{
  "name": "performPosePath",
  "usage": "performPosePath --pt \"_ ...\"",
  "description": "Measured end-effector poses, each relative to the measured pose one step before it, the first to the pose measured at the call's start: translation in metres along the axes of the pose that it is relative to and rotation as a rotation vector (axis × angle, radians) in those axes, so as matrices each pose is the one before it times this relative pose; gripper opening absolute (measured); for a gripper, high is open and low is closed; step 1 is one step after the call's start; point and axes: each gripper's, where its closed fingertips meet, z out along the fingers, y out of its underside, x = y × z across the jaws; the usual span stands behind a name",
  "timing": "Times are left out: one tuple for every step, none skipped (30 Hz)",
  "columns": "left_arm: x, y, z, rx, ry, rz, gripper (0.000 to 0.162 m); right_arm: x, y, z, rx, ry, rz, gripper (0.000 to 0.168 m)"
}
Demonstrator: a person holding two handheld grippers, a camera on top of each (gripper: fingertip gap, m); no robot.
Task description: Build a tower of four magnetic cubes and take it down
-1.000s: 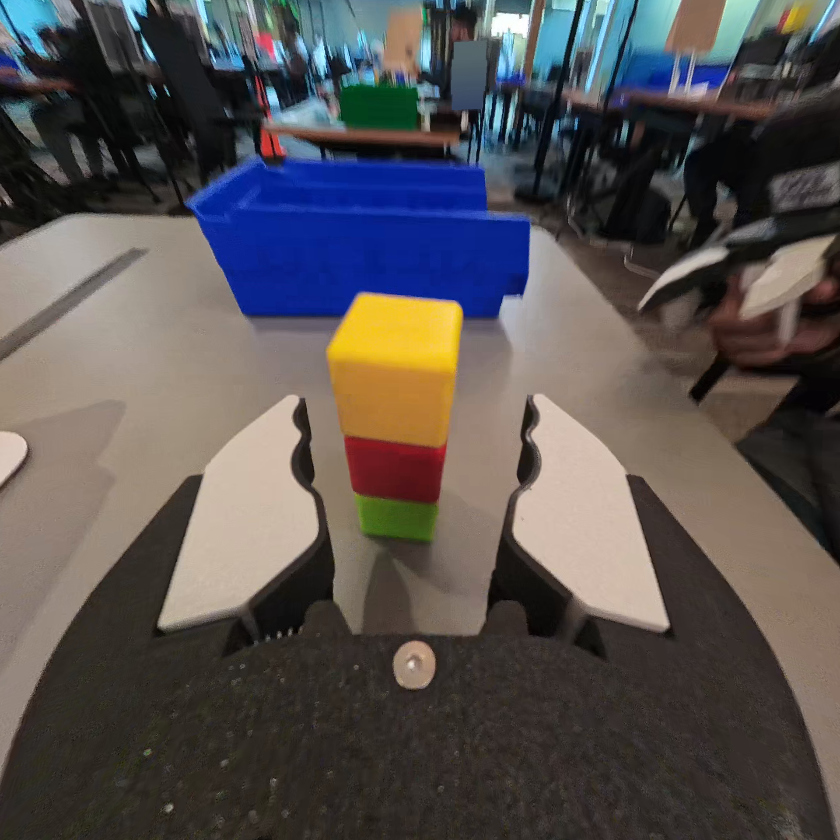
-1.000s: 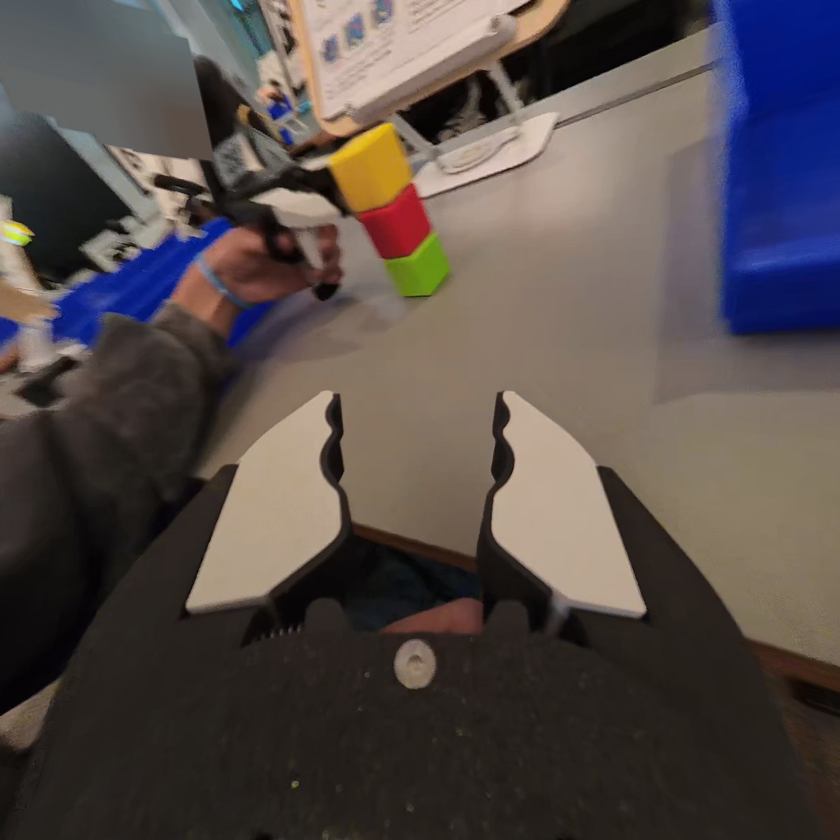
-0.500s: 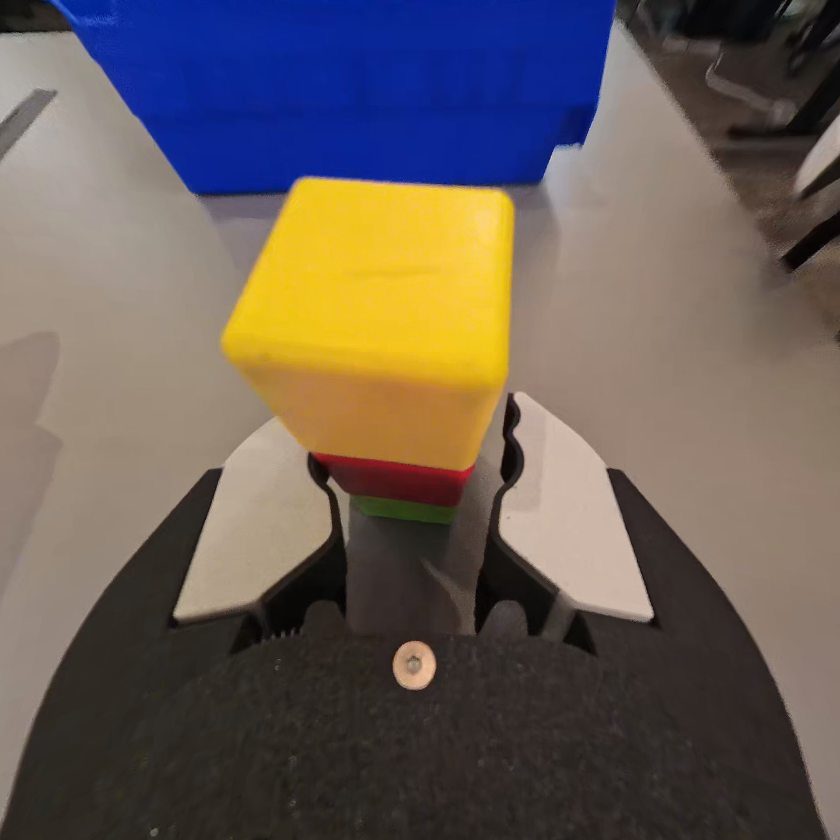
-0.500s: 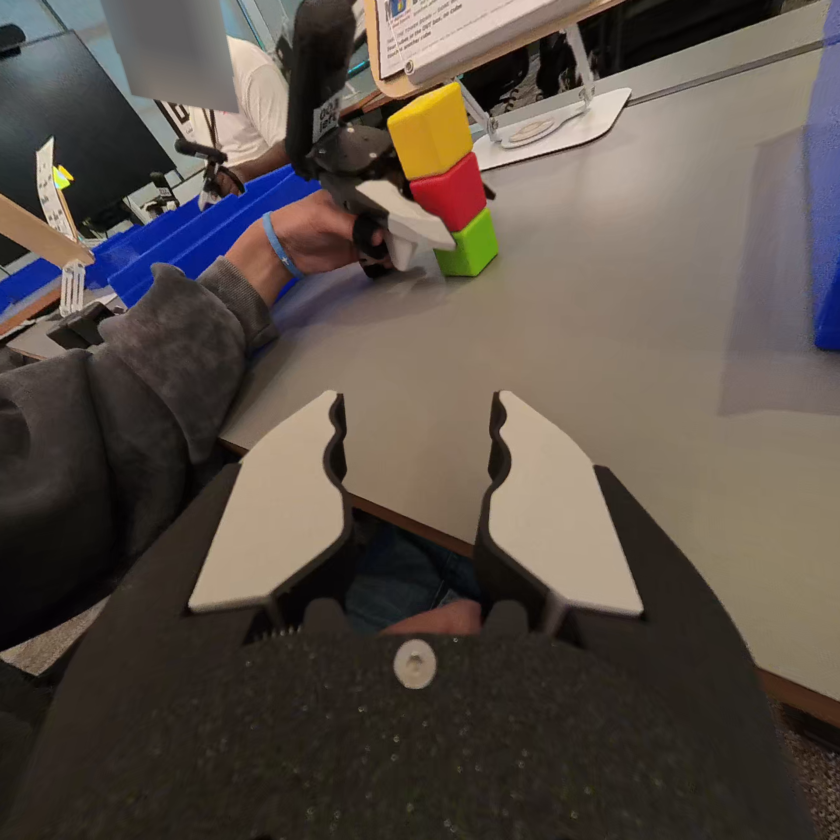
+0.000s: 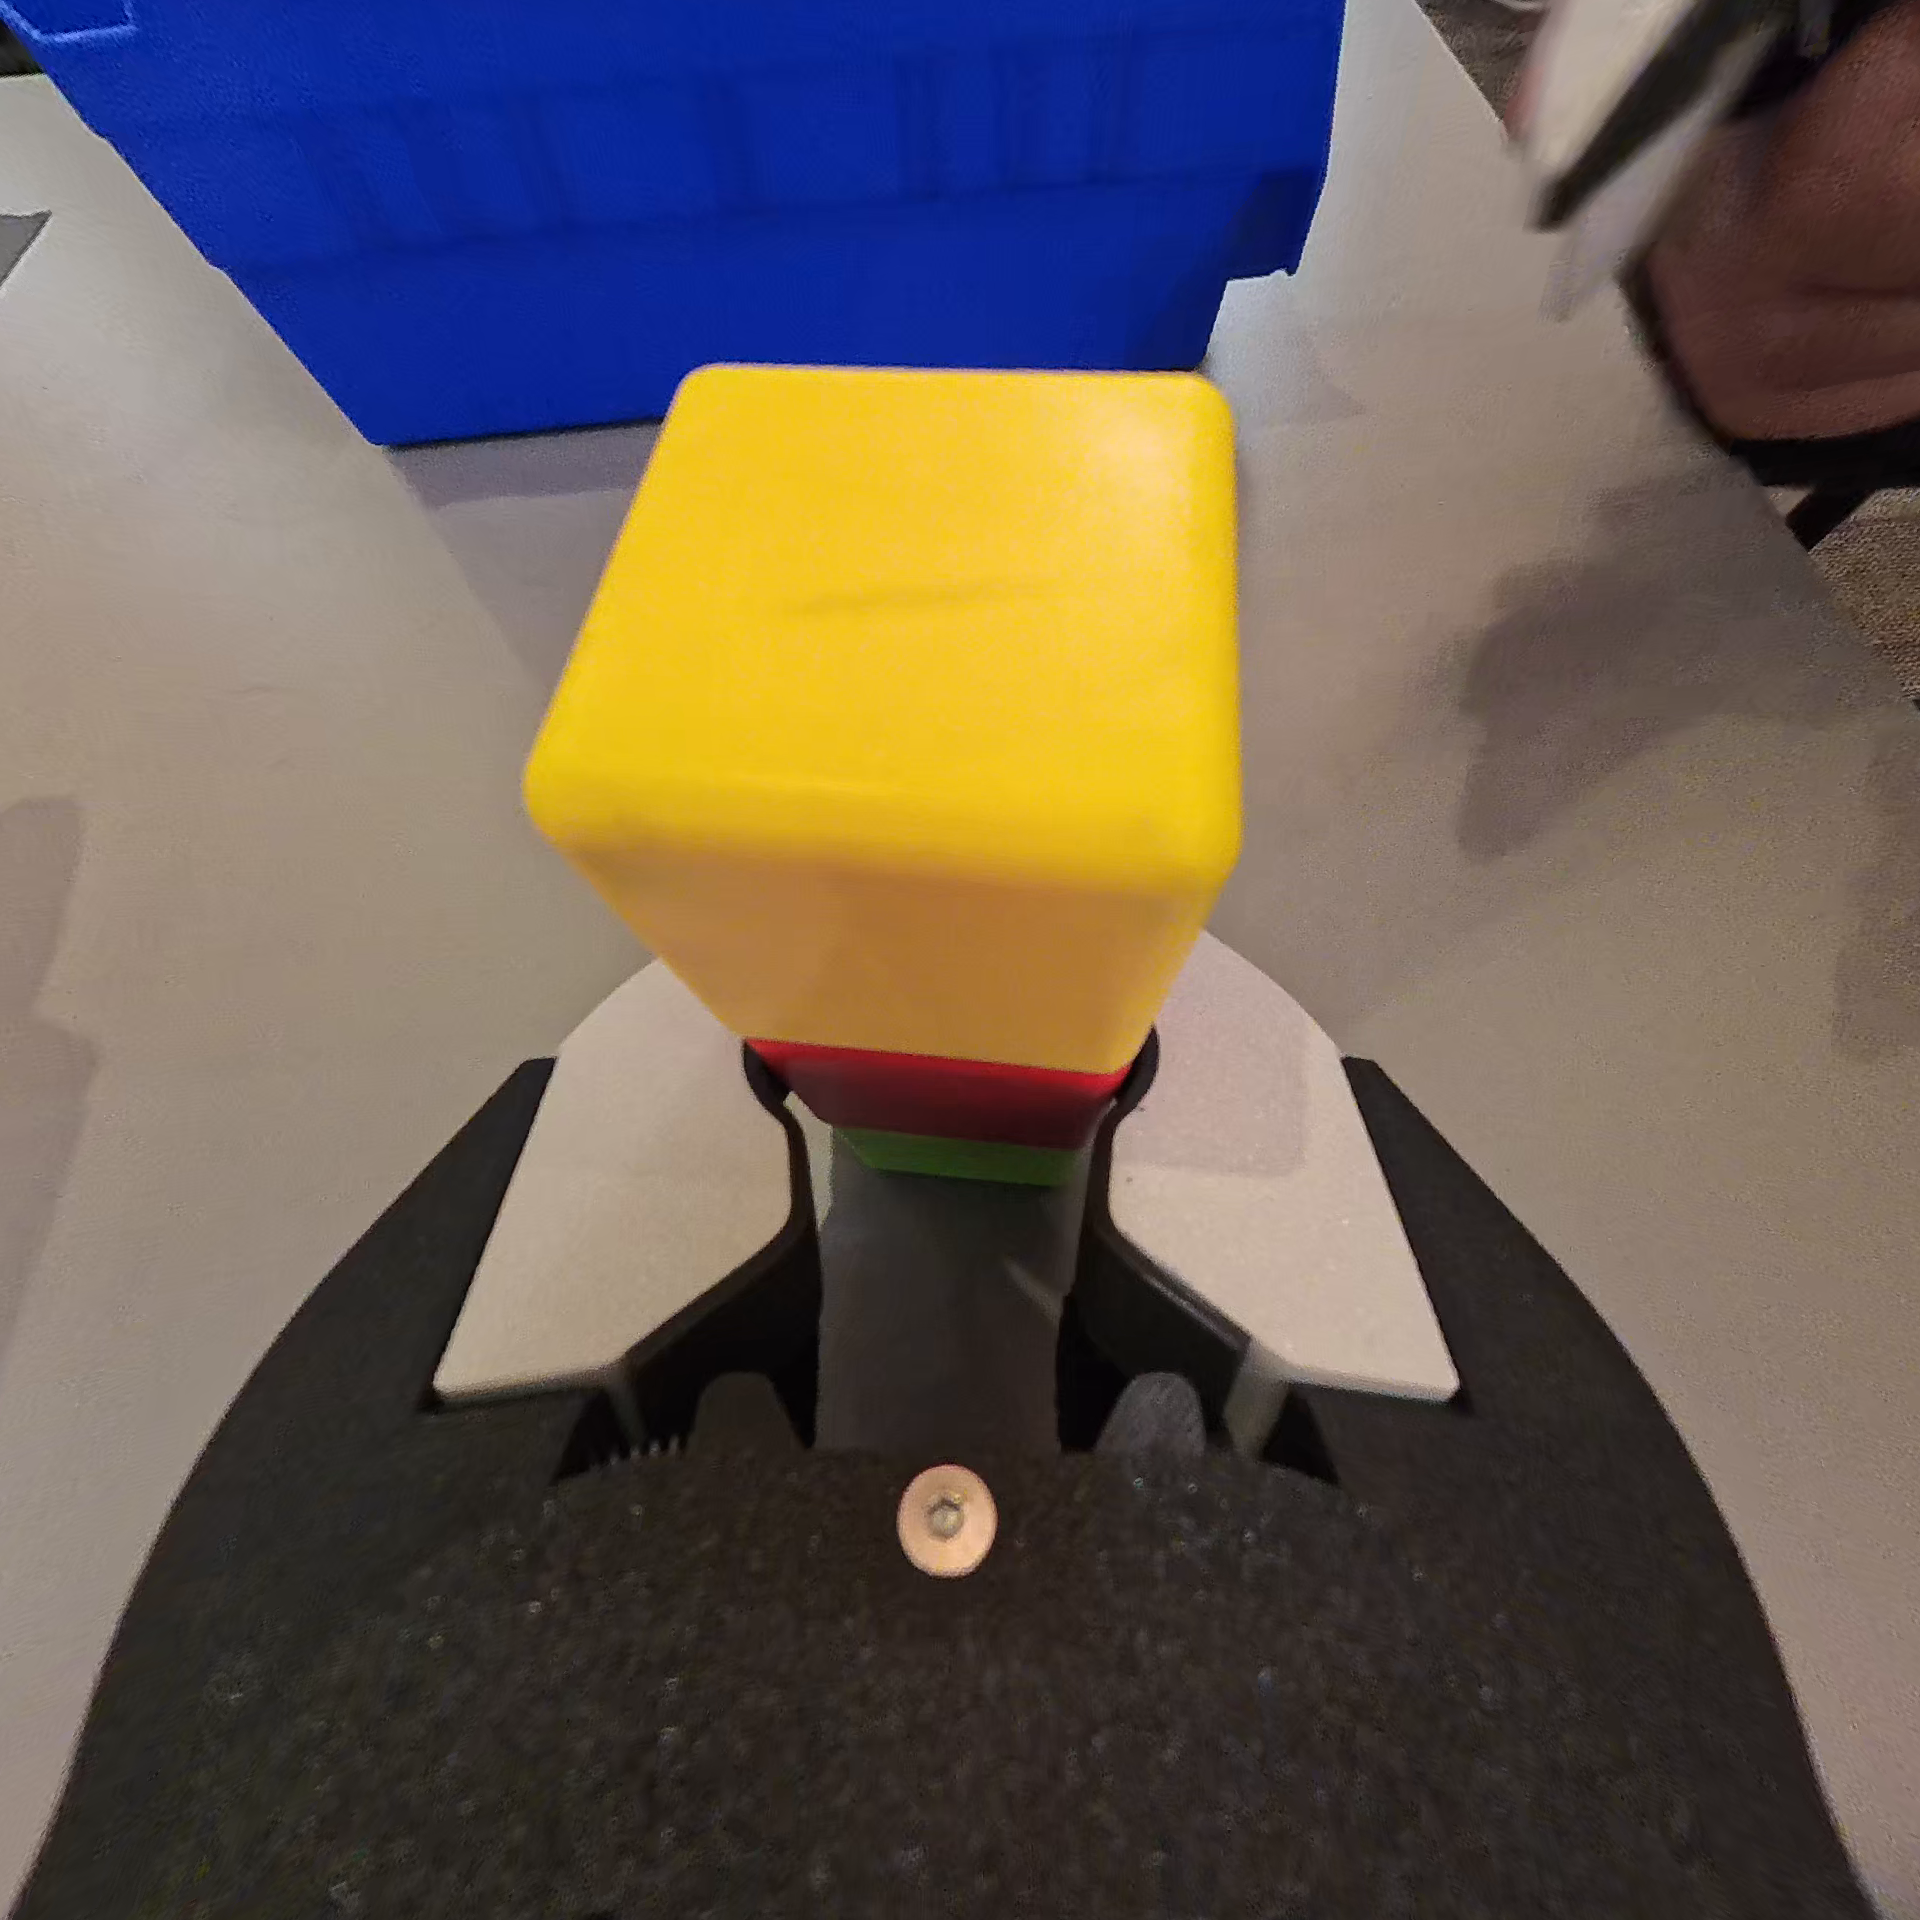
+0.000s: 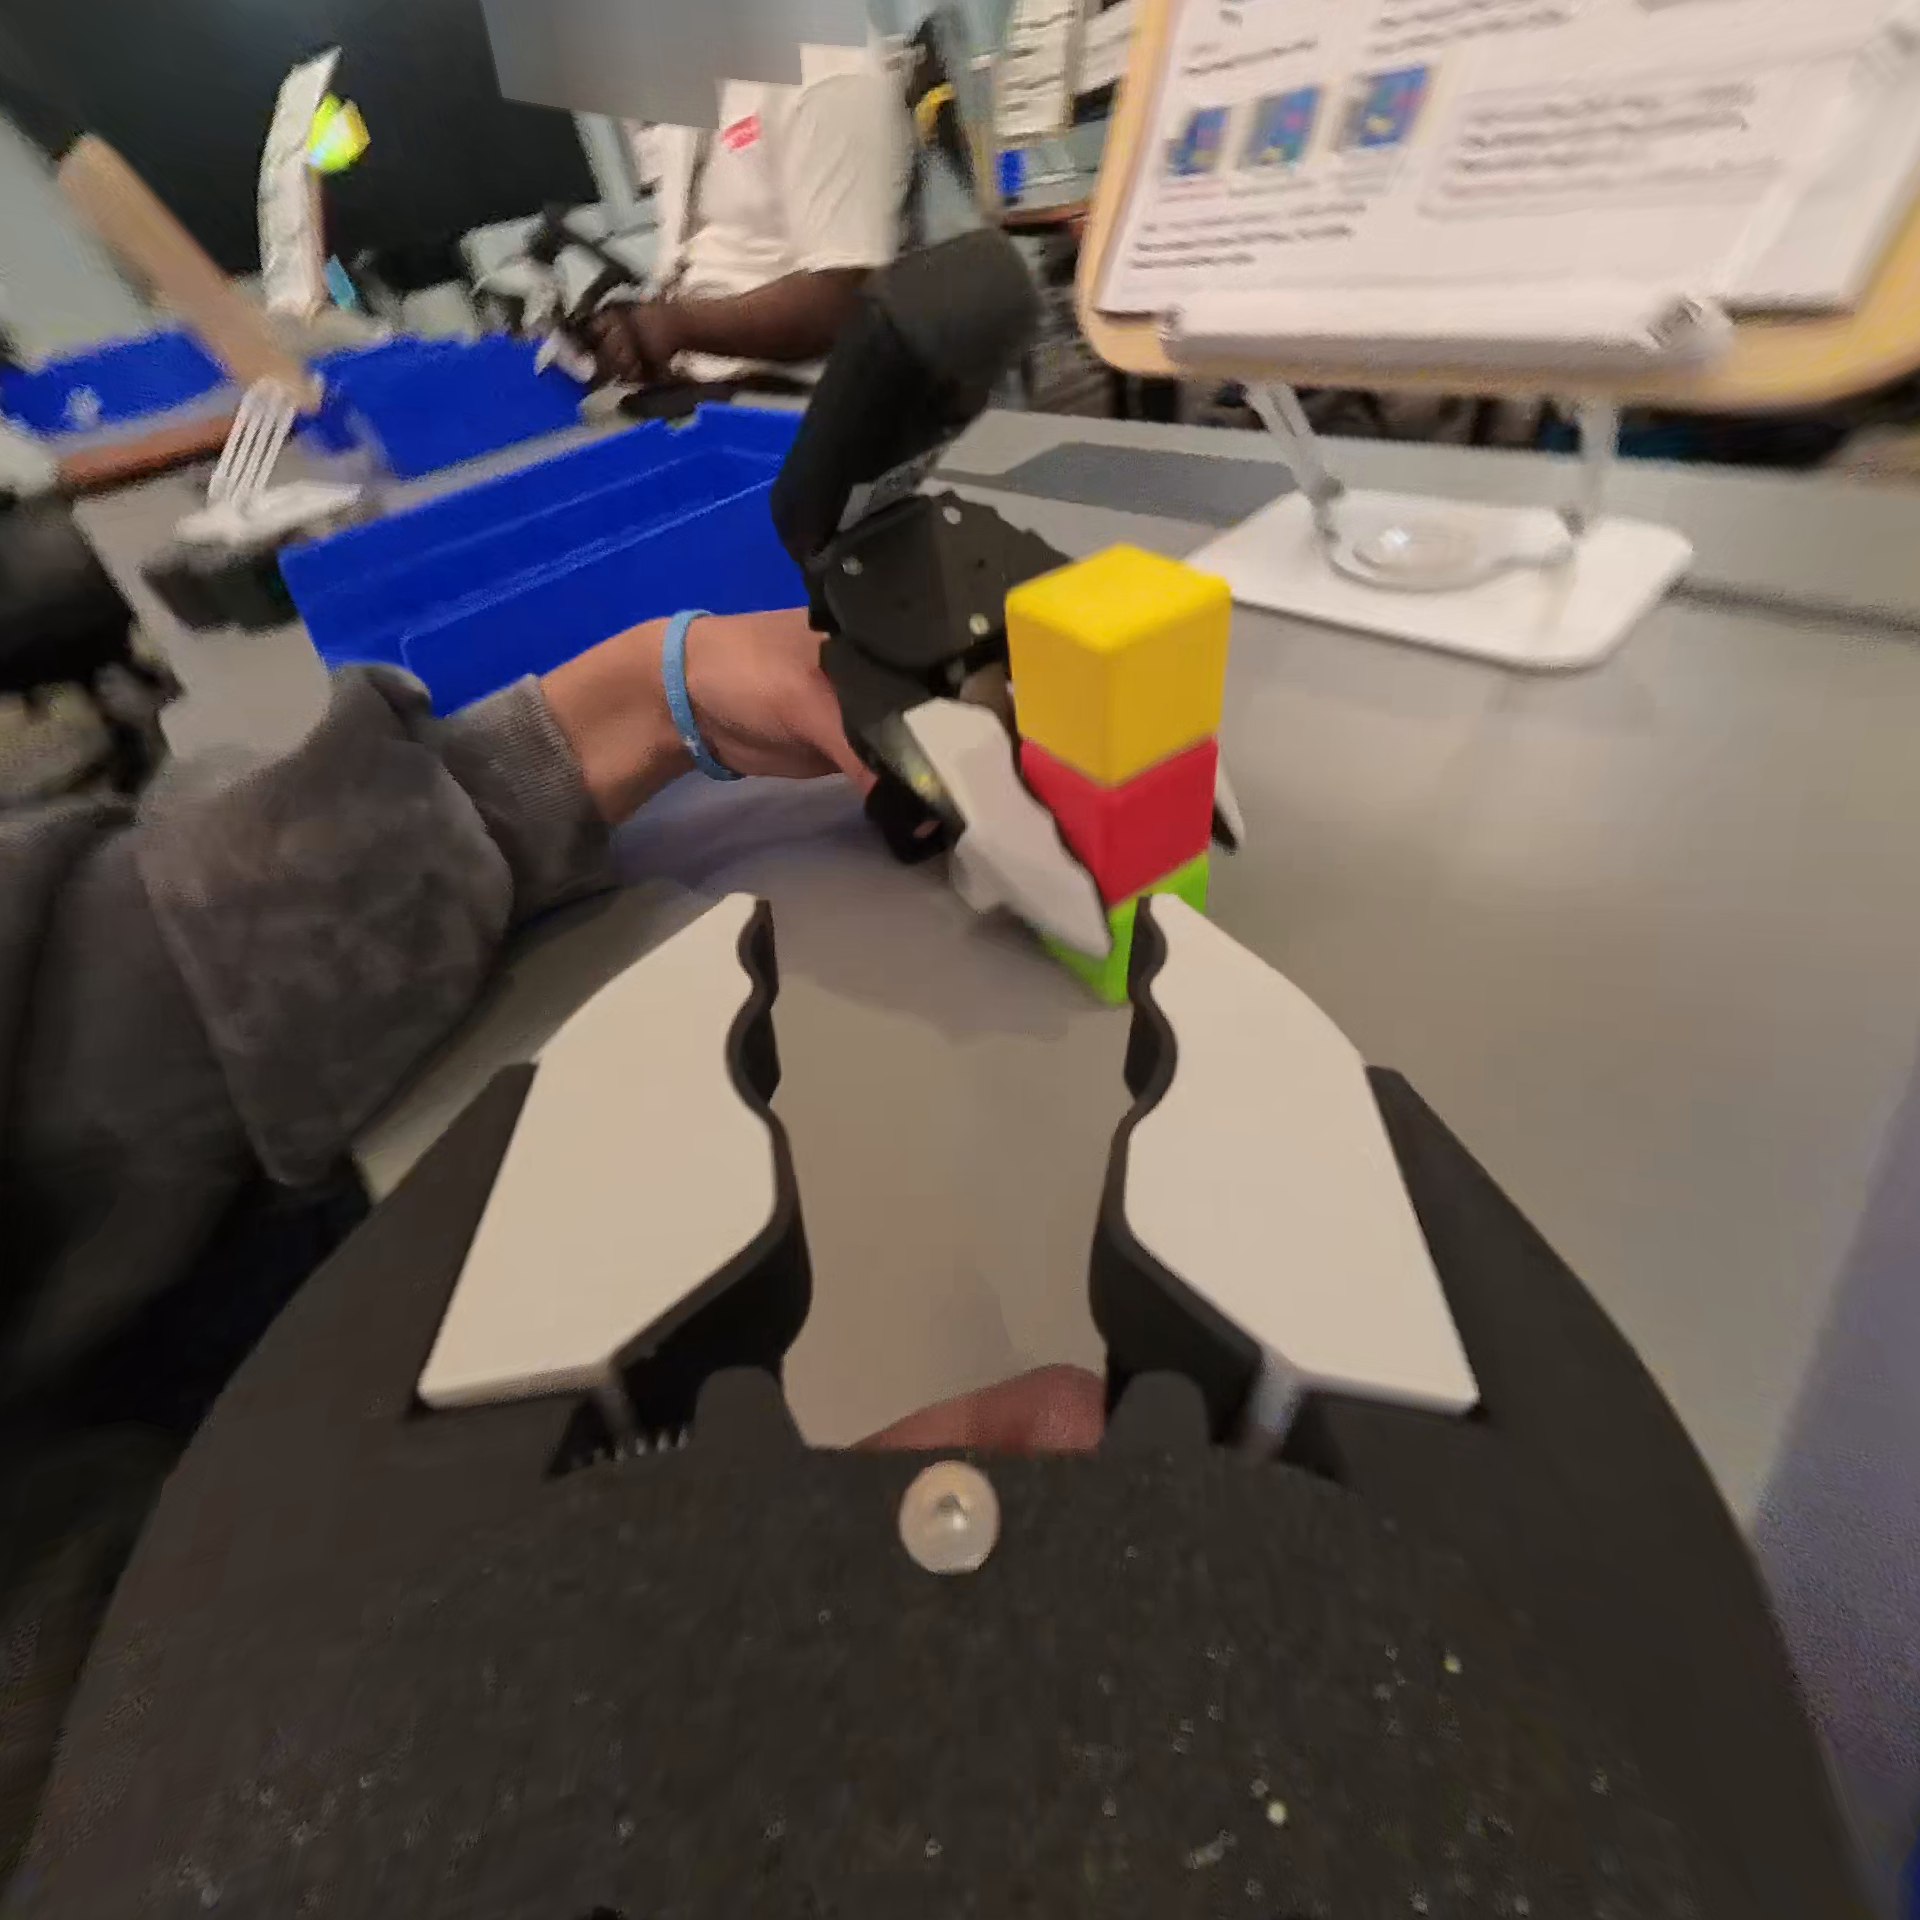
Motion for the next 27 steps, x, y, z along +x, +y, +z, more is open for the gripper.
performPosePath --pt "0.00009 0.00006 -0.00008 0.0000 0.0005 0.0001 0.057 0.00772 -0.00474 0.01473 -0.0106 -0.0309 -0.0776 0.066" --pt "0.00024 0.00002 -0.00005 0.0001 0.0014 0.0010 0.057 0.01001 -0.00166 0.01514 -0.0121 -0.0180 -0.0628 0.069" --pt "0.00056 0.00000 -0.00007 0.0002 0.0024 0.0026 0.057 0.00899 0.00126 0.01534 -0.0221 -0.0219 -0.0335 0.071" --pt "0.00068 -0.00001 -0.00006 0.0003 0.0034 0.0028 0.057 0.00891 0.00105 0.01416 -0.0126 -0.0153 -0.0138 0.073" --pt "0.00046 -0.00002 -0.00002 0.0002 0.0026 0.0015 0.057 0.00752 0.00074 0.01237 -0.0015 -0.0139 -0.0041 0.074" --pt "0.00009 0.00003 -0.00004 0.0001 0.0017 -0.0008 0.057 0.00476 0.00170 0.01042 -0.0068 -0.0215 0.0057 0.075" --pt "0.00000 0.00003 -0.00004 0.0000 0.0010 -0.0009 0.057 0.00296 0.00068 0.00828 0.0007 -0.0245 0.0112 0.076" --pt "0.00007 -0.00001 0.00002 -0.0001 0.0000 0.0004 0.057 0.00182 -0.00080 0.00608 0.0113 -0.0229 0.0146 0.075" --pt "-0.00003 -0.00005 0.00008 0.0000 0.0001 0.0002 0.057 0.00041 -0.00202 0.00408 0.0178 -0.0232 0.0113 0.074" --pt "0.00005 0.00000 0.00000 0.0000 0.0003 -0.0002 0.057 0.00013 -0.00360 0.00177 0.0276 -0.0149 0.0045 0.068" --pt "-0.00011 0.00000 -0.00001 0.0001 -0.0004 -0.0007 0.057 -0.00098 -0.00255 0.00060 0.0220 -0.0206 -0.0009 0.060" --pt "-0.00039 -0.00005 0.00007 0.0004 -0.0001 -0.0035 0.057 -0.00231 -0.00057 0.00064 0.0068 -0.0255 -0.0008 0.053" --pt "-0.00036 -0.00005 -0.00010 0.0003 0.0004 -0.0041 0.057 0.00013 -0.00047 0.00052 0.0057 -0.0017 -0.0035 0.053" --pt "0.00000 0.00001 -0.00004 0.0003 0.0014 -0.0014 0.057 0.00010 -0.00038 0.00007 0.0079 0.0016 -0.0111 0.052" --pt "0.00051 -0.00003 0.00000 0.0002 0.0026 0.0019 0.057 -0.00075 -0.00014 0.00004 0.0125 -0.0046 -0.0028 0.052" --pt "0.00066 -0.00001 -0.00006 0.0005 0.0035 0.0019 0.057 -0.00041 -0.00011 -0.00031 0.0106 -0.0060 0.0003 0.052" --pt "0.00034 -0.00005 -0.00001 0.0006 0.0023 0.0010 0.057 -0.00023 -0.00028 -0.00040 0.0084 -0.0060 0.0047 0.052" --pt "0.00020 0.00005 0.00013 -0.0004 -0.0009 0.0024 0.057 -0.00005 -0.00041 -0.00020 0.0074 -0.0052 0.0072 0.052" --pt "0.00035 0.00023 0.00018 -0.0017 -0.0013 0.0049 0.057 -0.00043 -0.00241 -0.00059 0.0140 -0.0066 0.0126 0.052" --pt "0.00015 -0.00002 0.00001 -0.0002 -0.0010 0.0031 0.057 -0.00144 -0.01008 -0.00264 0.0564 -0.0136 0.0271 0.051" --pt "0.00016 -0.00002 0.00001 0.0002 0.0010 -0.0004 0.057 -0.00122 -0.01621 -0.00489 0.0770 -0.0159 0.0360 0.051" --pt "0.00000 0.00007 -0.00010 0.0000 0.0004 -0.0003 0.058 -0.00019 -0.01752 -0.00573 0.0677 -0.0062 0.0271 0.051" --pt "-0.00001 -0.00002 0.00002 0.0000 -0.0006 0.0003 0.058 -0.00001 -0.01537 -0.00553 0.0410 0.0074 0.0106 0.051" --pt "-0.00003 -0.00002 0.00002 0.0000 -0.0008 0.0003 0.057 -0.00178 -0.01475 -0.00587 0.0257 0.0118 -0.0093 0.051" --pt "-0.00003 -0.00001 0.00000 0.0001 -0.0002 0.0001 0.057 -0.00246 -0.01504 -0.00672 0.0131 0.0191 -0.0254 0.051" --pt "0.00006 -0.00001 0.00000 0.0000 0.0003 -0.0002 0.057 -0.00174 -0.01556 -0.00797 -0.0084 0.0322 -0.0391 0.051" --pt "-0.00001 0.00002 -0.00002 0.0000 0.0005 -0.0002 0.057 -0.00044 -0.01878 -0.01021 -0.0061 0.0467 -0.0491 0.051"
